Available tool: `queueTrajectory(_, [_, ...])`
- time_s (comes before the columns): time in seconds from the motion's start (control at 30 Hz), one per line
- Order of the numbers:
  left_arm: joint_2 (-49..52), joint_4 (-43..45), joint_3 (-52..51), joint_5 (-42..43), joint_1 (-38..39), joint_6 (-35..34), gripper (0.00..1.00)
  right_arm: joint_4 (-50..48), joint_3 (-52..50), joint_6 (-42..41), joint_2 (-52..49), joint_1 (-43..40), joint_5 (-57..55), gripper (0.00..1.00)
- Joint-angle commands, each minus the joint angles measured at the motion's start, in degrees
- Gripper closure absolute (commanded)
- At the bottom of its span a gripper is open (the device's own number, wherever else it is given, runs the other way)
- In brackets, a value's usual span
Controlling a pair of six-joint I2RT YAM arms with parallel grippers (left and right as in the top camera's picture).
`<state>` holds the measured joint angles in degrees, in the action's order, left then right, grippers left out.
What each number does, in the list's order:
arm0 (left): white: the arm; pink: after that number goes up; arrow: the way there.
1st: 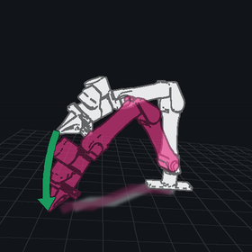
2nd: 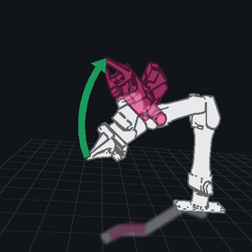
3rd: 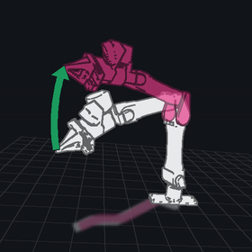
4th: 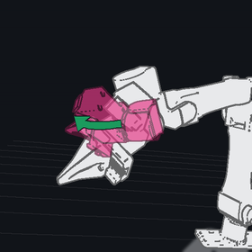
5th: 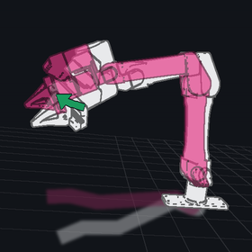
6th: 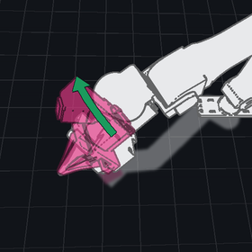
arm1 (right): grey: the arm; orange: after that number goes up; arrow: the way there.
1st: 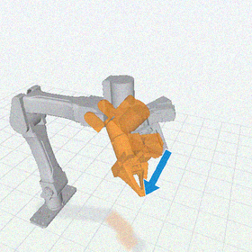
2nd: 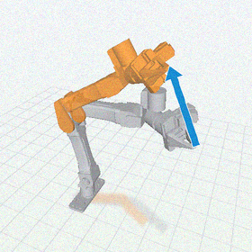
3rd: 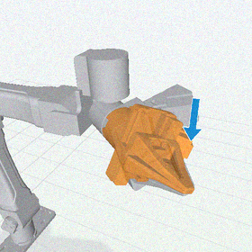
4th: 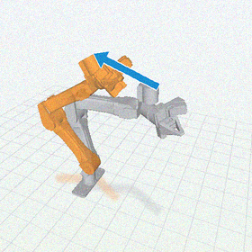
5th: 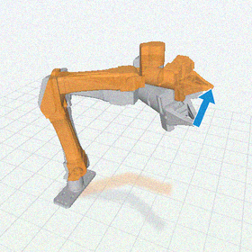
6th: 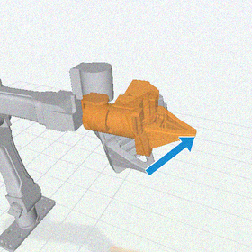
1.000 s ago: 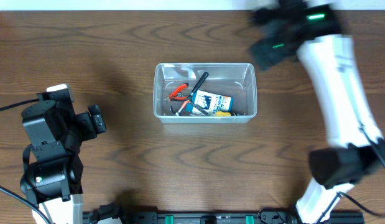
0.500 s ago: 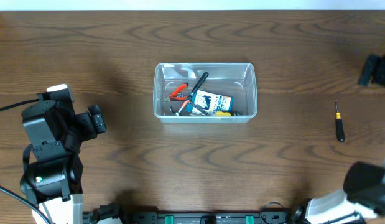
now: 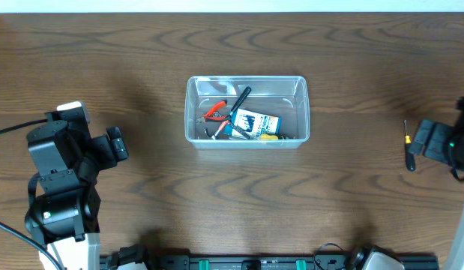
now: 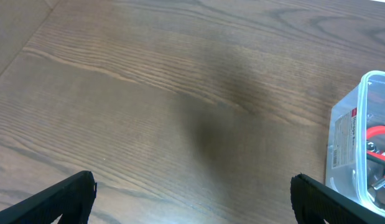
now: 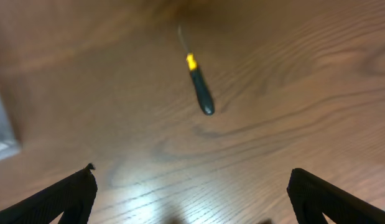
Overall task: Pack container
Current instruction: 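Move right gripper back over the long thin screwdriver, then lower right gripper and grasp the long screwdriver by its handle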
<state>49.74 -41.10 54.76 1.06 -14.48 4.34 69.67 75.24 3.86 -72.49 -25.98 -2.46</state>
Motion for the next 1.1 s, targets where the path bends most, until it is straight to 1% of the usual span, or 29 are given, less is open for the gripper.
queueTrajectory(0.0, [0.0,0.07,-0.11,-0.24,-0.17,0.24,0.02,-1.05,-1.38,4.85,-9.55,-1.09,0.35,0.01])
queueTrajectory(0.03, [0.0,0.09,-0.11,-0.24,-0.17,0.24,0.02,-1.03,-0.24,5.84,-14.12,-1.09,0.33,0.01])
queueTrajectory(0.17, [0.0,0.07,-0.11,-0.24,-0.17,0.26,0.02,-1.27,3.89,7.41,-25.16,-0.94,0.33,0.01])
queueTrajectory(0.3, [-0.02,0.0,-0.11,-0.24,-0.17,0.26,0.02,-1.9,7.74,8.26,-32.13,-0.96,-1.7,0.01])
queueTrajectory(0.53, [0.0,-0.13,-0.11,-0.26,-0.17,0.26,0.02,-7.41,8.63,11.02,-37.35,-1.05,-1.62,0.01])
queueTrajectory(0.97, [0.0,-0.11,-0.11,-0.28,-0.17,0.35,0.02,-9.09,8.59,11.63,-46.84,-1.11,-1.79,0.01])
queueTrajectory(1.07, [0.0,-0.11,-0.11,-0.28,-0.17,0.5,0.02,-9.27,8.57,11.63,-48.28,-1.14,-1.79,0.03])
